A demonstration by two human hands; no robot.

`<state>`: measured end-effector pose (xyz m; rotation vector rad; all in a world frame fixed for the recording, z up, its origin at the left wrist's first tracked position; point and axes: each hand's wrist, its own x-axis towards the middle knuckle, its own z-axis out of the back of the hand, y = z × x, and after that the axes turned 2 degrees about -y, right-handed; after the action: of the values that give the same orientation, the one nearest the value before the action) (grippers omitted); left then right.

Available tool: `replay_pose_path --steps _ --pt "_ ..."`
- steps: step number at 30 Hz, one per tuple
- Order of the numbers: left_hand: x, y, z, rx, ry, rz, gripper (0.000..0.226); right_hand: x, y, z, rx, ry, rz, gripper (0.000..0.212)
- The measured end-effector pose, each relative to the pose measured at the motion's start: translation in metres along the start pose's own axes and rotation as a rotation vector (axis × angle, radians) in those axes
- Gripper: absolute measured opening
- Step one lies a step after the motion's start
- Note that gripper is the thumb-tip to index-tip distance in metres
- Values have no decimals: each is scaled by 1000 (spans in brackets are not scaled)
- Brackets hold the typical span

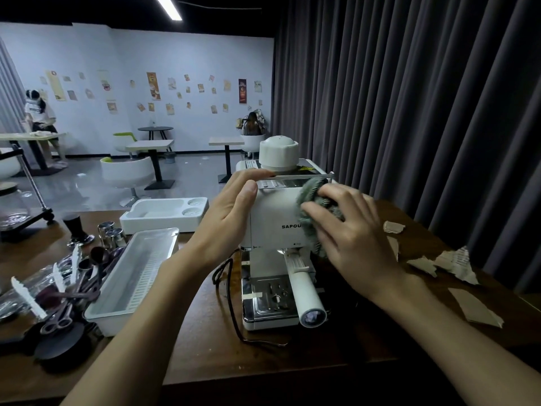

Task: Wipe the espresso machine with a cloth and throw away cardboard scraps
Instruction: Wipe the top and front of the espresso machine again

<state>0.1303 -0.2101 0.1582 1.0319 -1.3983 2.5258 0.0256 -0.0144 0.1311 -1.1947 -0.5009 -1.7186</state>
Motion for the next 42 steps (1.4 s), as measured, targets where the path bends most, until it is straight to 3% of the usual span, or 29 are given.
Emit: replay_pose_path --steps 5,9,13,20,23,28,34,39,42 --pt "1 -1 0 -5 3 5 35 -1 -15 2 240 -130 -402 30" --pt "-1 -2 0 -8 7 18 37 5 -15 5 341 -28 -478 42" --pt "-2 -4 0 -9 10 14 36 -3 -17 7 151 117 -342 56" --pt "-2 -3 0 -17 21 16 38 -11 -19 4 239 -49 -435 46" --pt "-2 -3 0 -20 12 14 39 -17 -6 1 117 -4 -295 63" --pt "0 0 2 -14 33 4 45 0 0 7 30 27 -176 69" --pt "3 11 7 -151 63 32 54 26 28 -1 65 26 37 21" --pt "3 11 11 -239 90 72 56 33 49 -7 140 96 53 41" --pt "4 11 12 -260 86 70 59 38 61 -14 144 114 98 33"
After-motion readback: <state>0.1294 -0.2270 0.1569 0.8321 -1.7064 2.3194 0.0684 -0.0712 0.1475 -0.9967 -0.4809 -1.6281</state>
